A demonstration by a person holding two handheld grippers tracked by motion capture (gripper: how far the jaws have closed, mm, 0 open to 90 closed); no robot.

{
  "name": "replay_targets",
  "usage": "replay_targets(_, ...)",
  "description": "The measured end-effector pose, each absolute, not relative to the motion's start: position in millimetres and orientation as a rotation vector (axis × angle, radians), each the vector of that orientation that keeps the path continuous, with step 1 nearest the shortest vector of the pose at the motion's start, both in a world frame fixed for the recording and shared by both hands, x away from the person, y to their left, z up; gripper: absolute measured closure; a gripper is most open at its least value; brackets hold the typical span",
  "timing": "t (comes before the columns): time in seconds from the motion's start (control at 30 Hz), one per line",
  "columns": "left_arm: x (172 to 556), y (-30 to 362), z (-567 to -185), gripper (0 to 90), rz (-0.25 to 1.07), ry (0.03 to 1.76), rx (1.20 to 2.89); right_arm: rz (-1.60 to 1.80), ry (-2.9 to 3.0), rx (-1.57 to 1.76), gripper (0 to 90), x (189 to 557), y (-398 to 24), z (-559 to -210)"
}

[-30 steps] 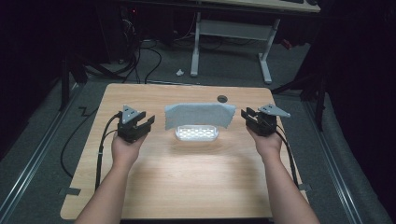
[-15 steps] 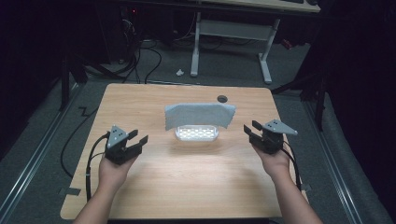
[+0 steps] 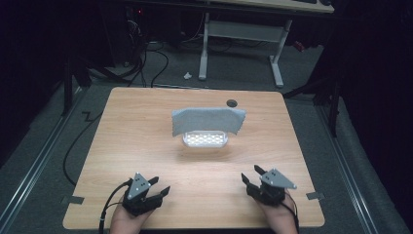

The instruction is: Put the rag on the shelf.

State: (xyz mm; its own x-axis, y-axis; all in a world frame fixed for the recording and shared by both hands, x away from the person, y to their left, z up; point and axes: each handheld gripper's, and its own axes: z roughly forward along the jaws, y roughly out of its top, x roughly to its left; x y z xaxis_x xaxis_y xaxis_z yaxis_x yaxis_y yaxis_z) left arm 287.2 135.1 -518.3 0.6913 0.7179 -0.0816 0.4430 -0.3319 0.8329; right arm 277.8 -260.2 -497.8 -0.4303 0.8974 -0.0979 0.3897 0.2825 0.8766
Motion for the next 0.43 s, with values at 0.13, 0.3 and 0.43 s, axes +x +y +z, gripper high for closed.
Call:
replay_targets(0.13, 285.2, 123.2, -522.3, 42.3, 0.373, 0.848, 2.052, 1.021, 2.043, 1.107, 46.1, 267.0, -254.6, -511.8)
replay_targets(0.3, 288.1, 121.0, -520.7, 40.5, 0.334, 0.853, 2.015, 1.042, 2.042, 1.182, 45.9, 272.8, -255.8, -513.7)
replay_targets(0.43, 288.0, 120.5, -524.1, 39.9, 0.344, 0.857, 2.037, 1.038, 2.053, 1.185, 45.8, 271.6, -259.7, -515.2)
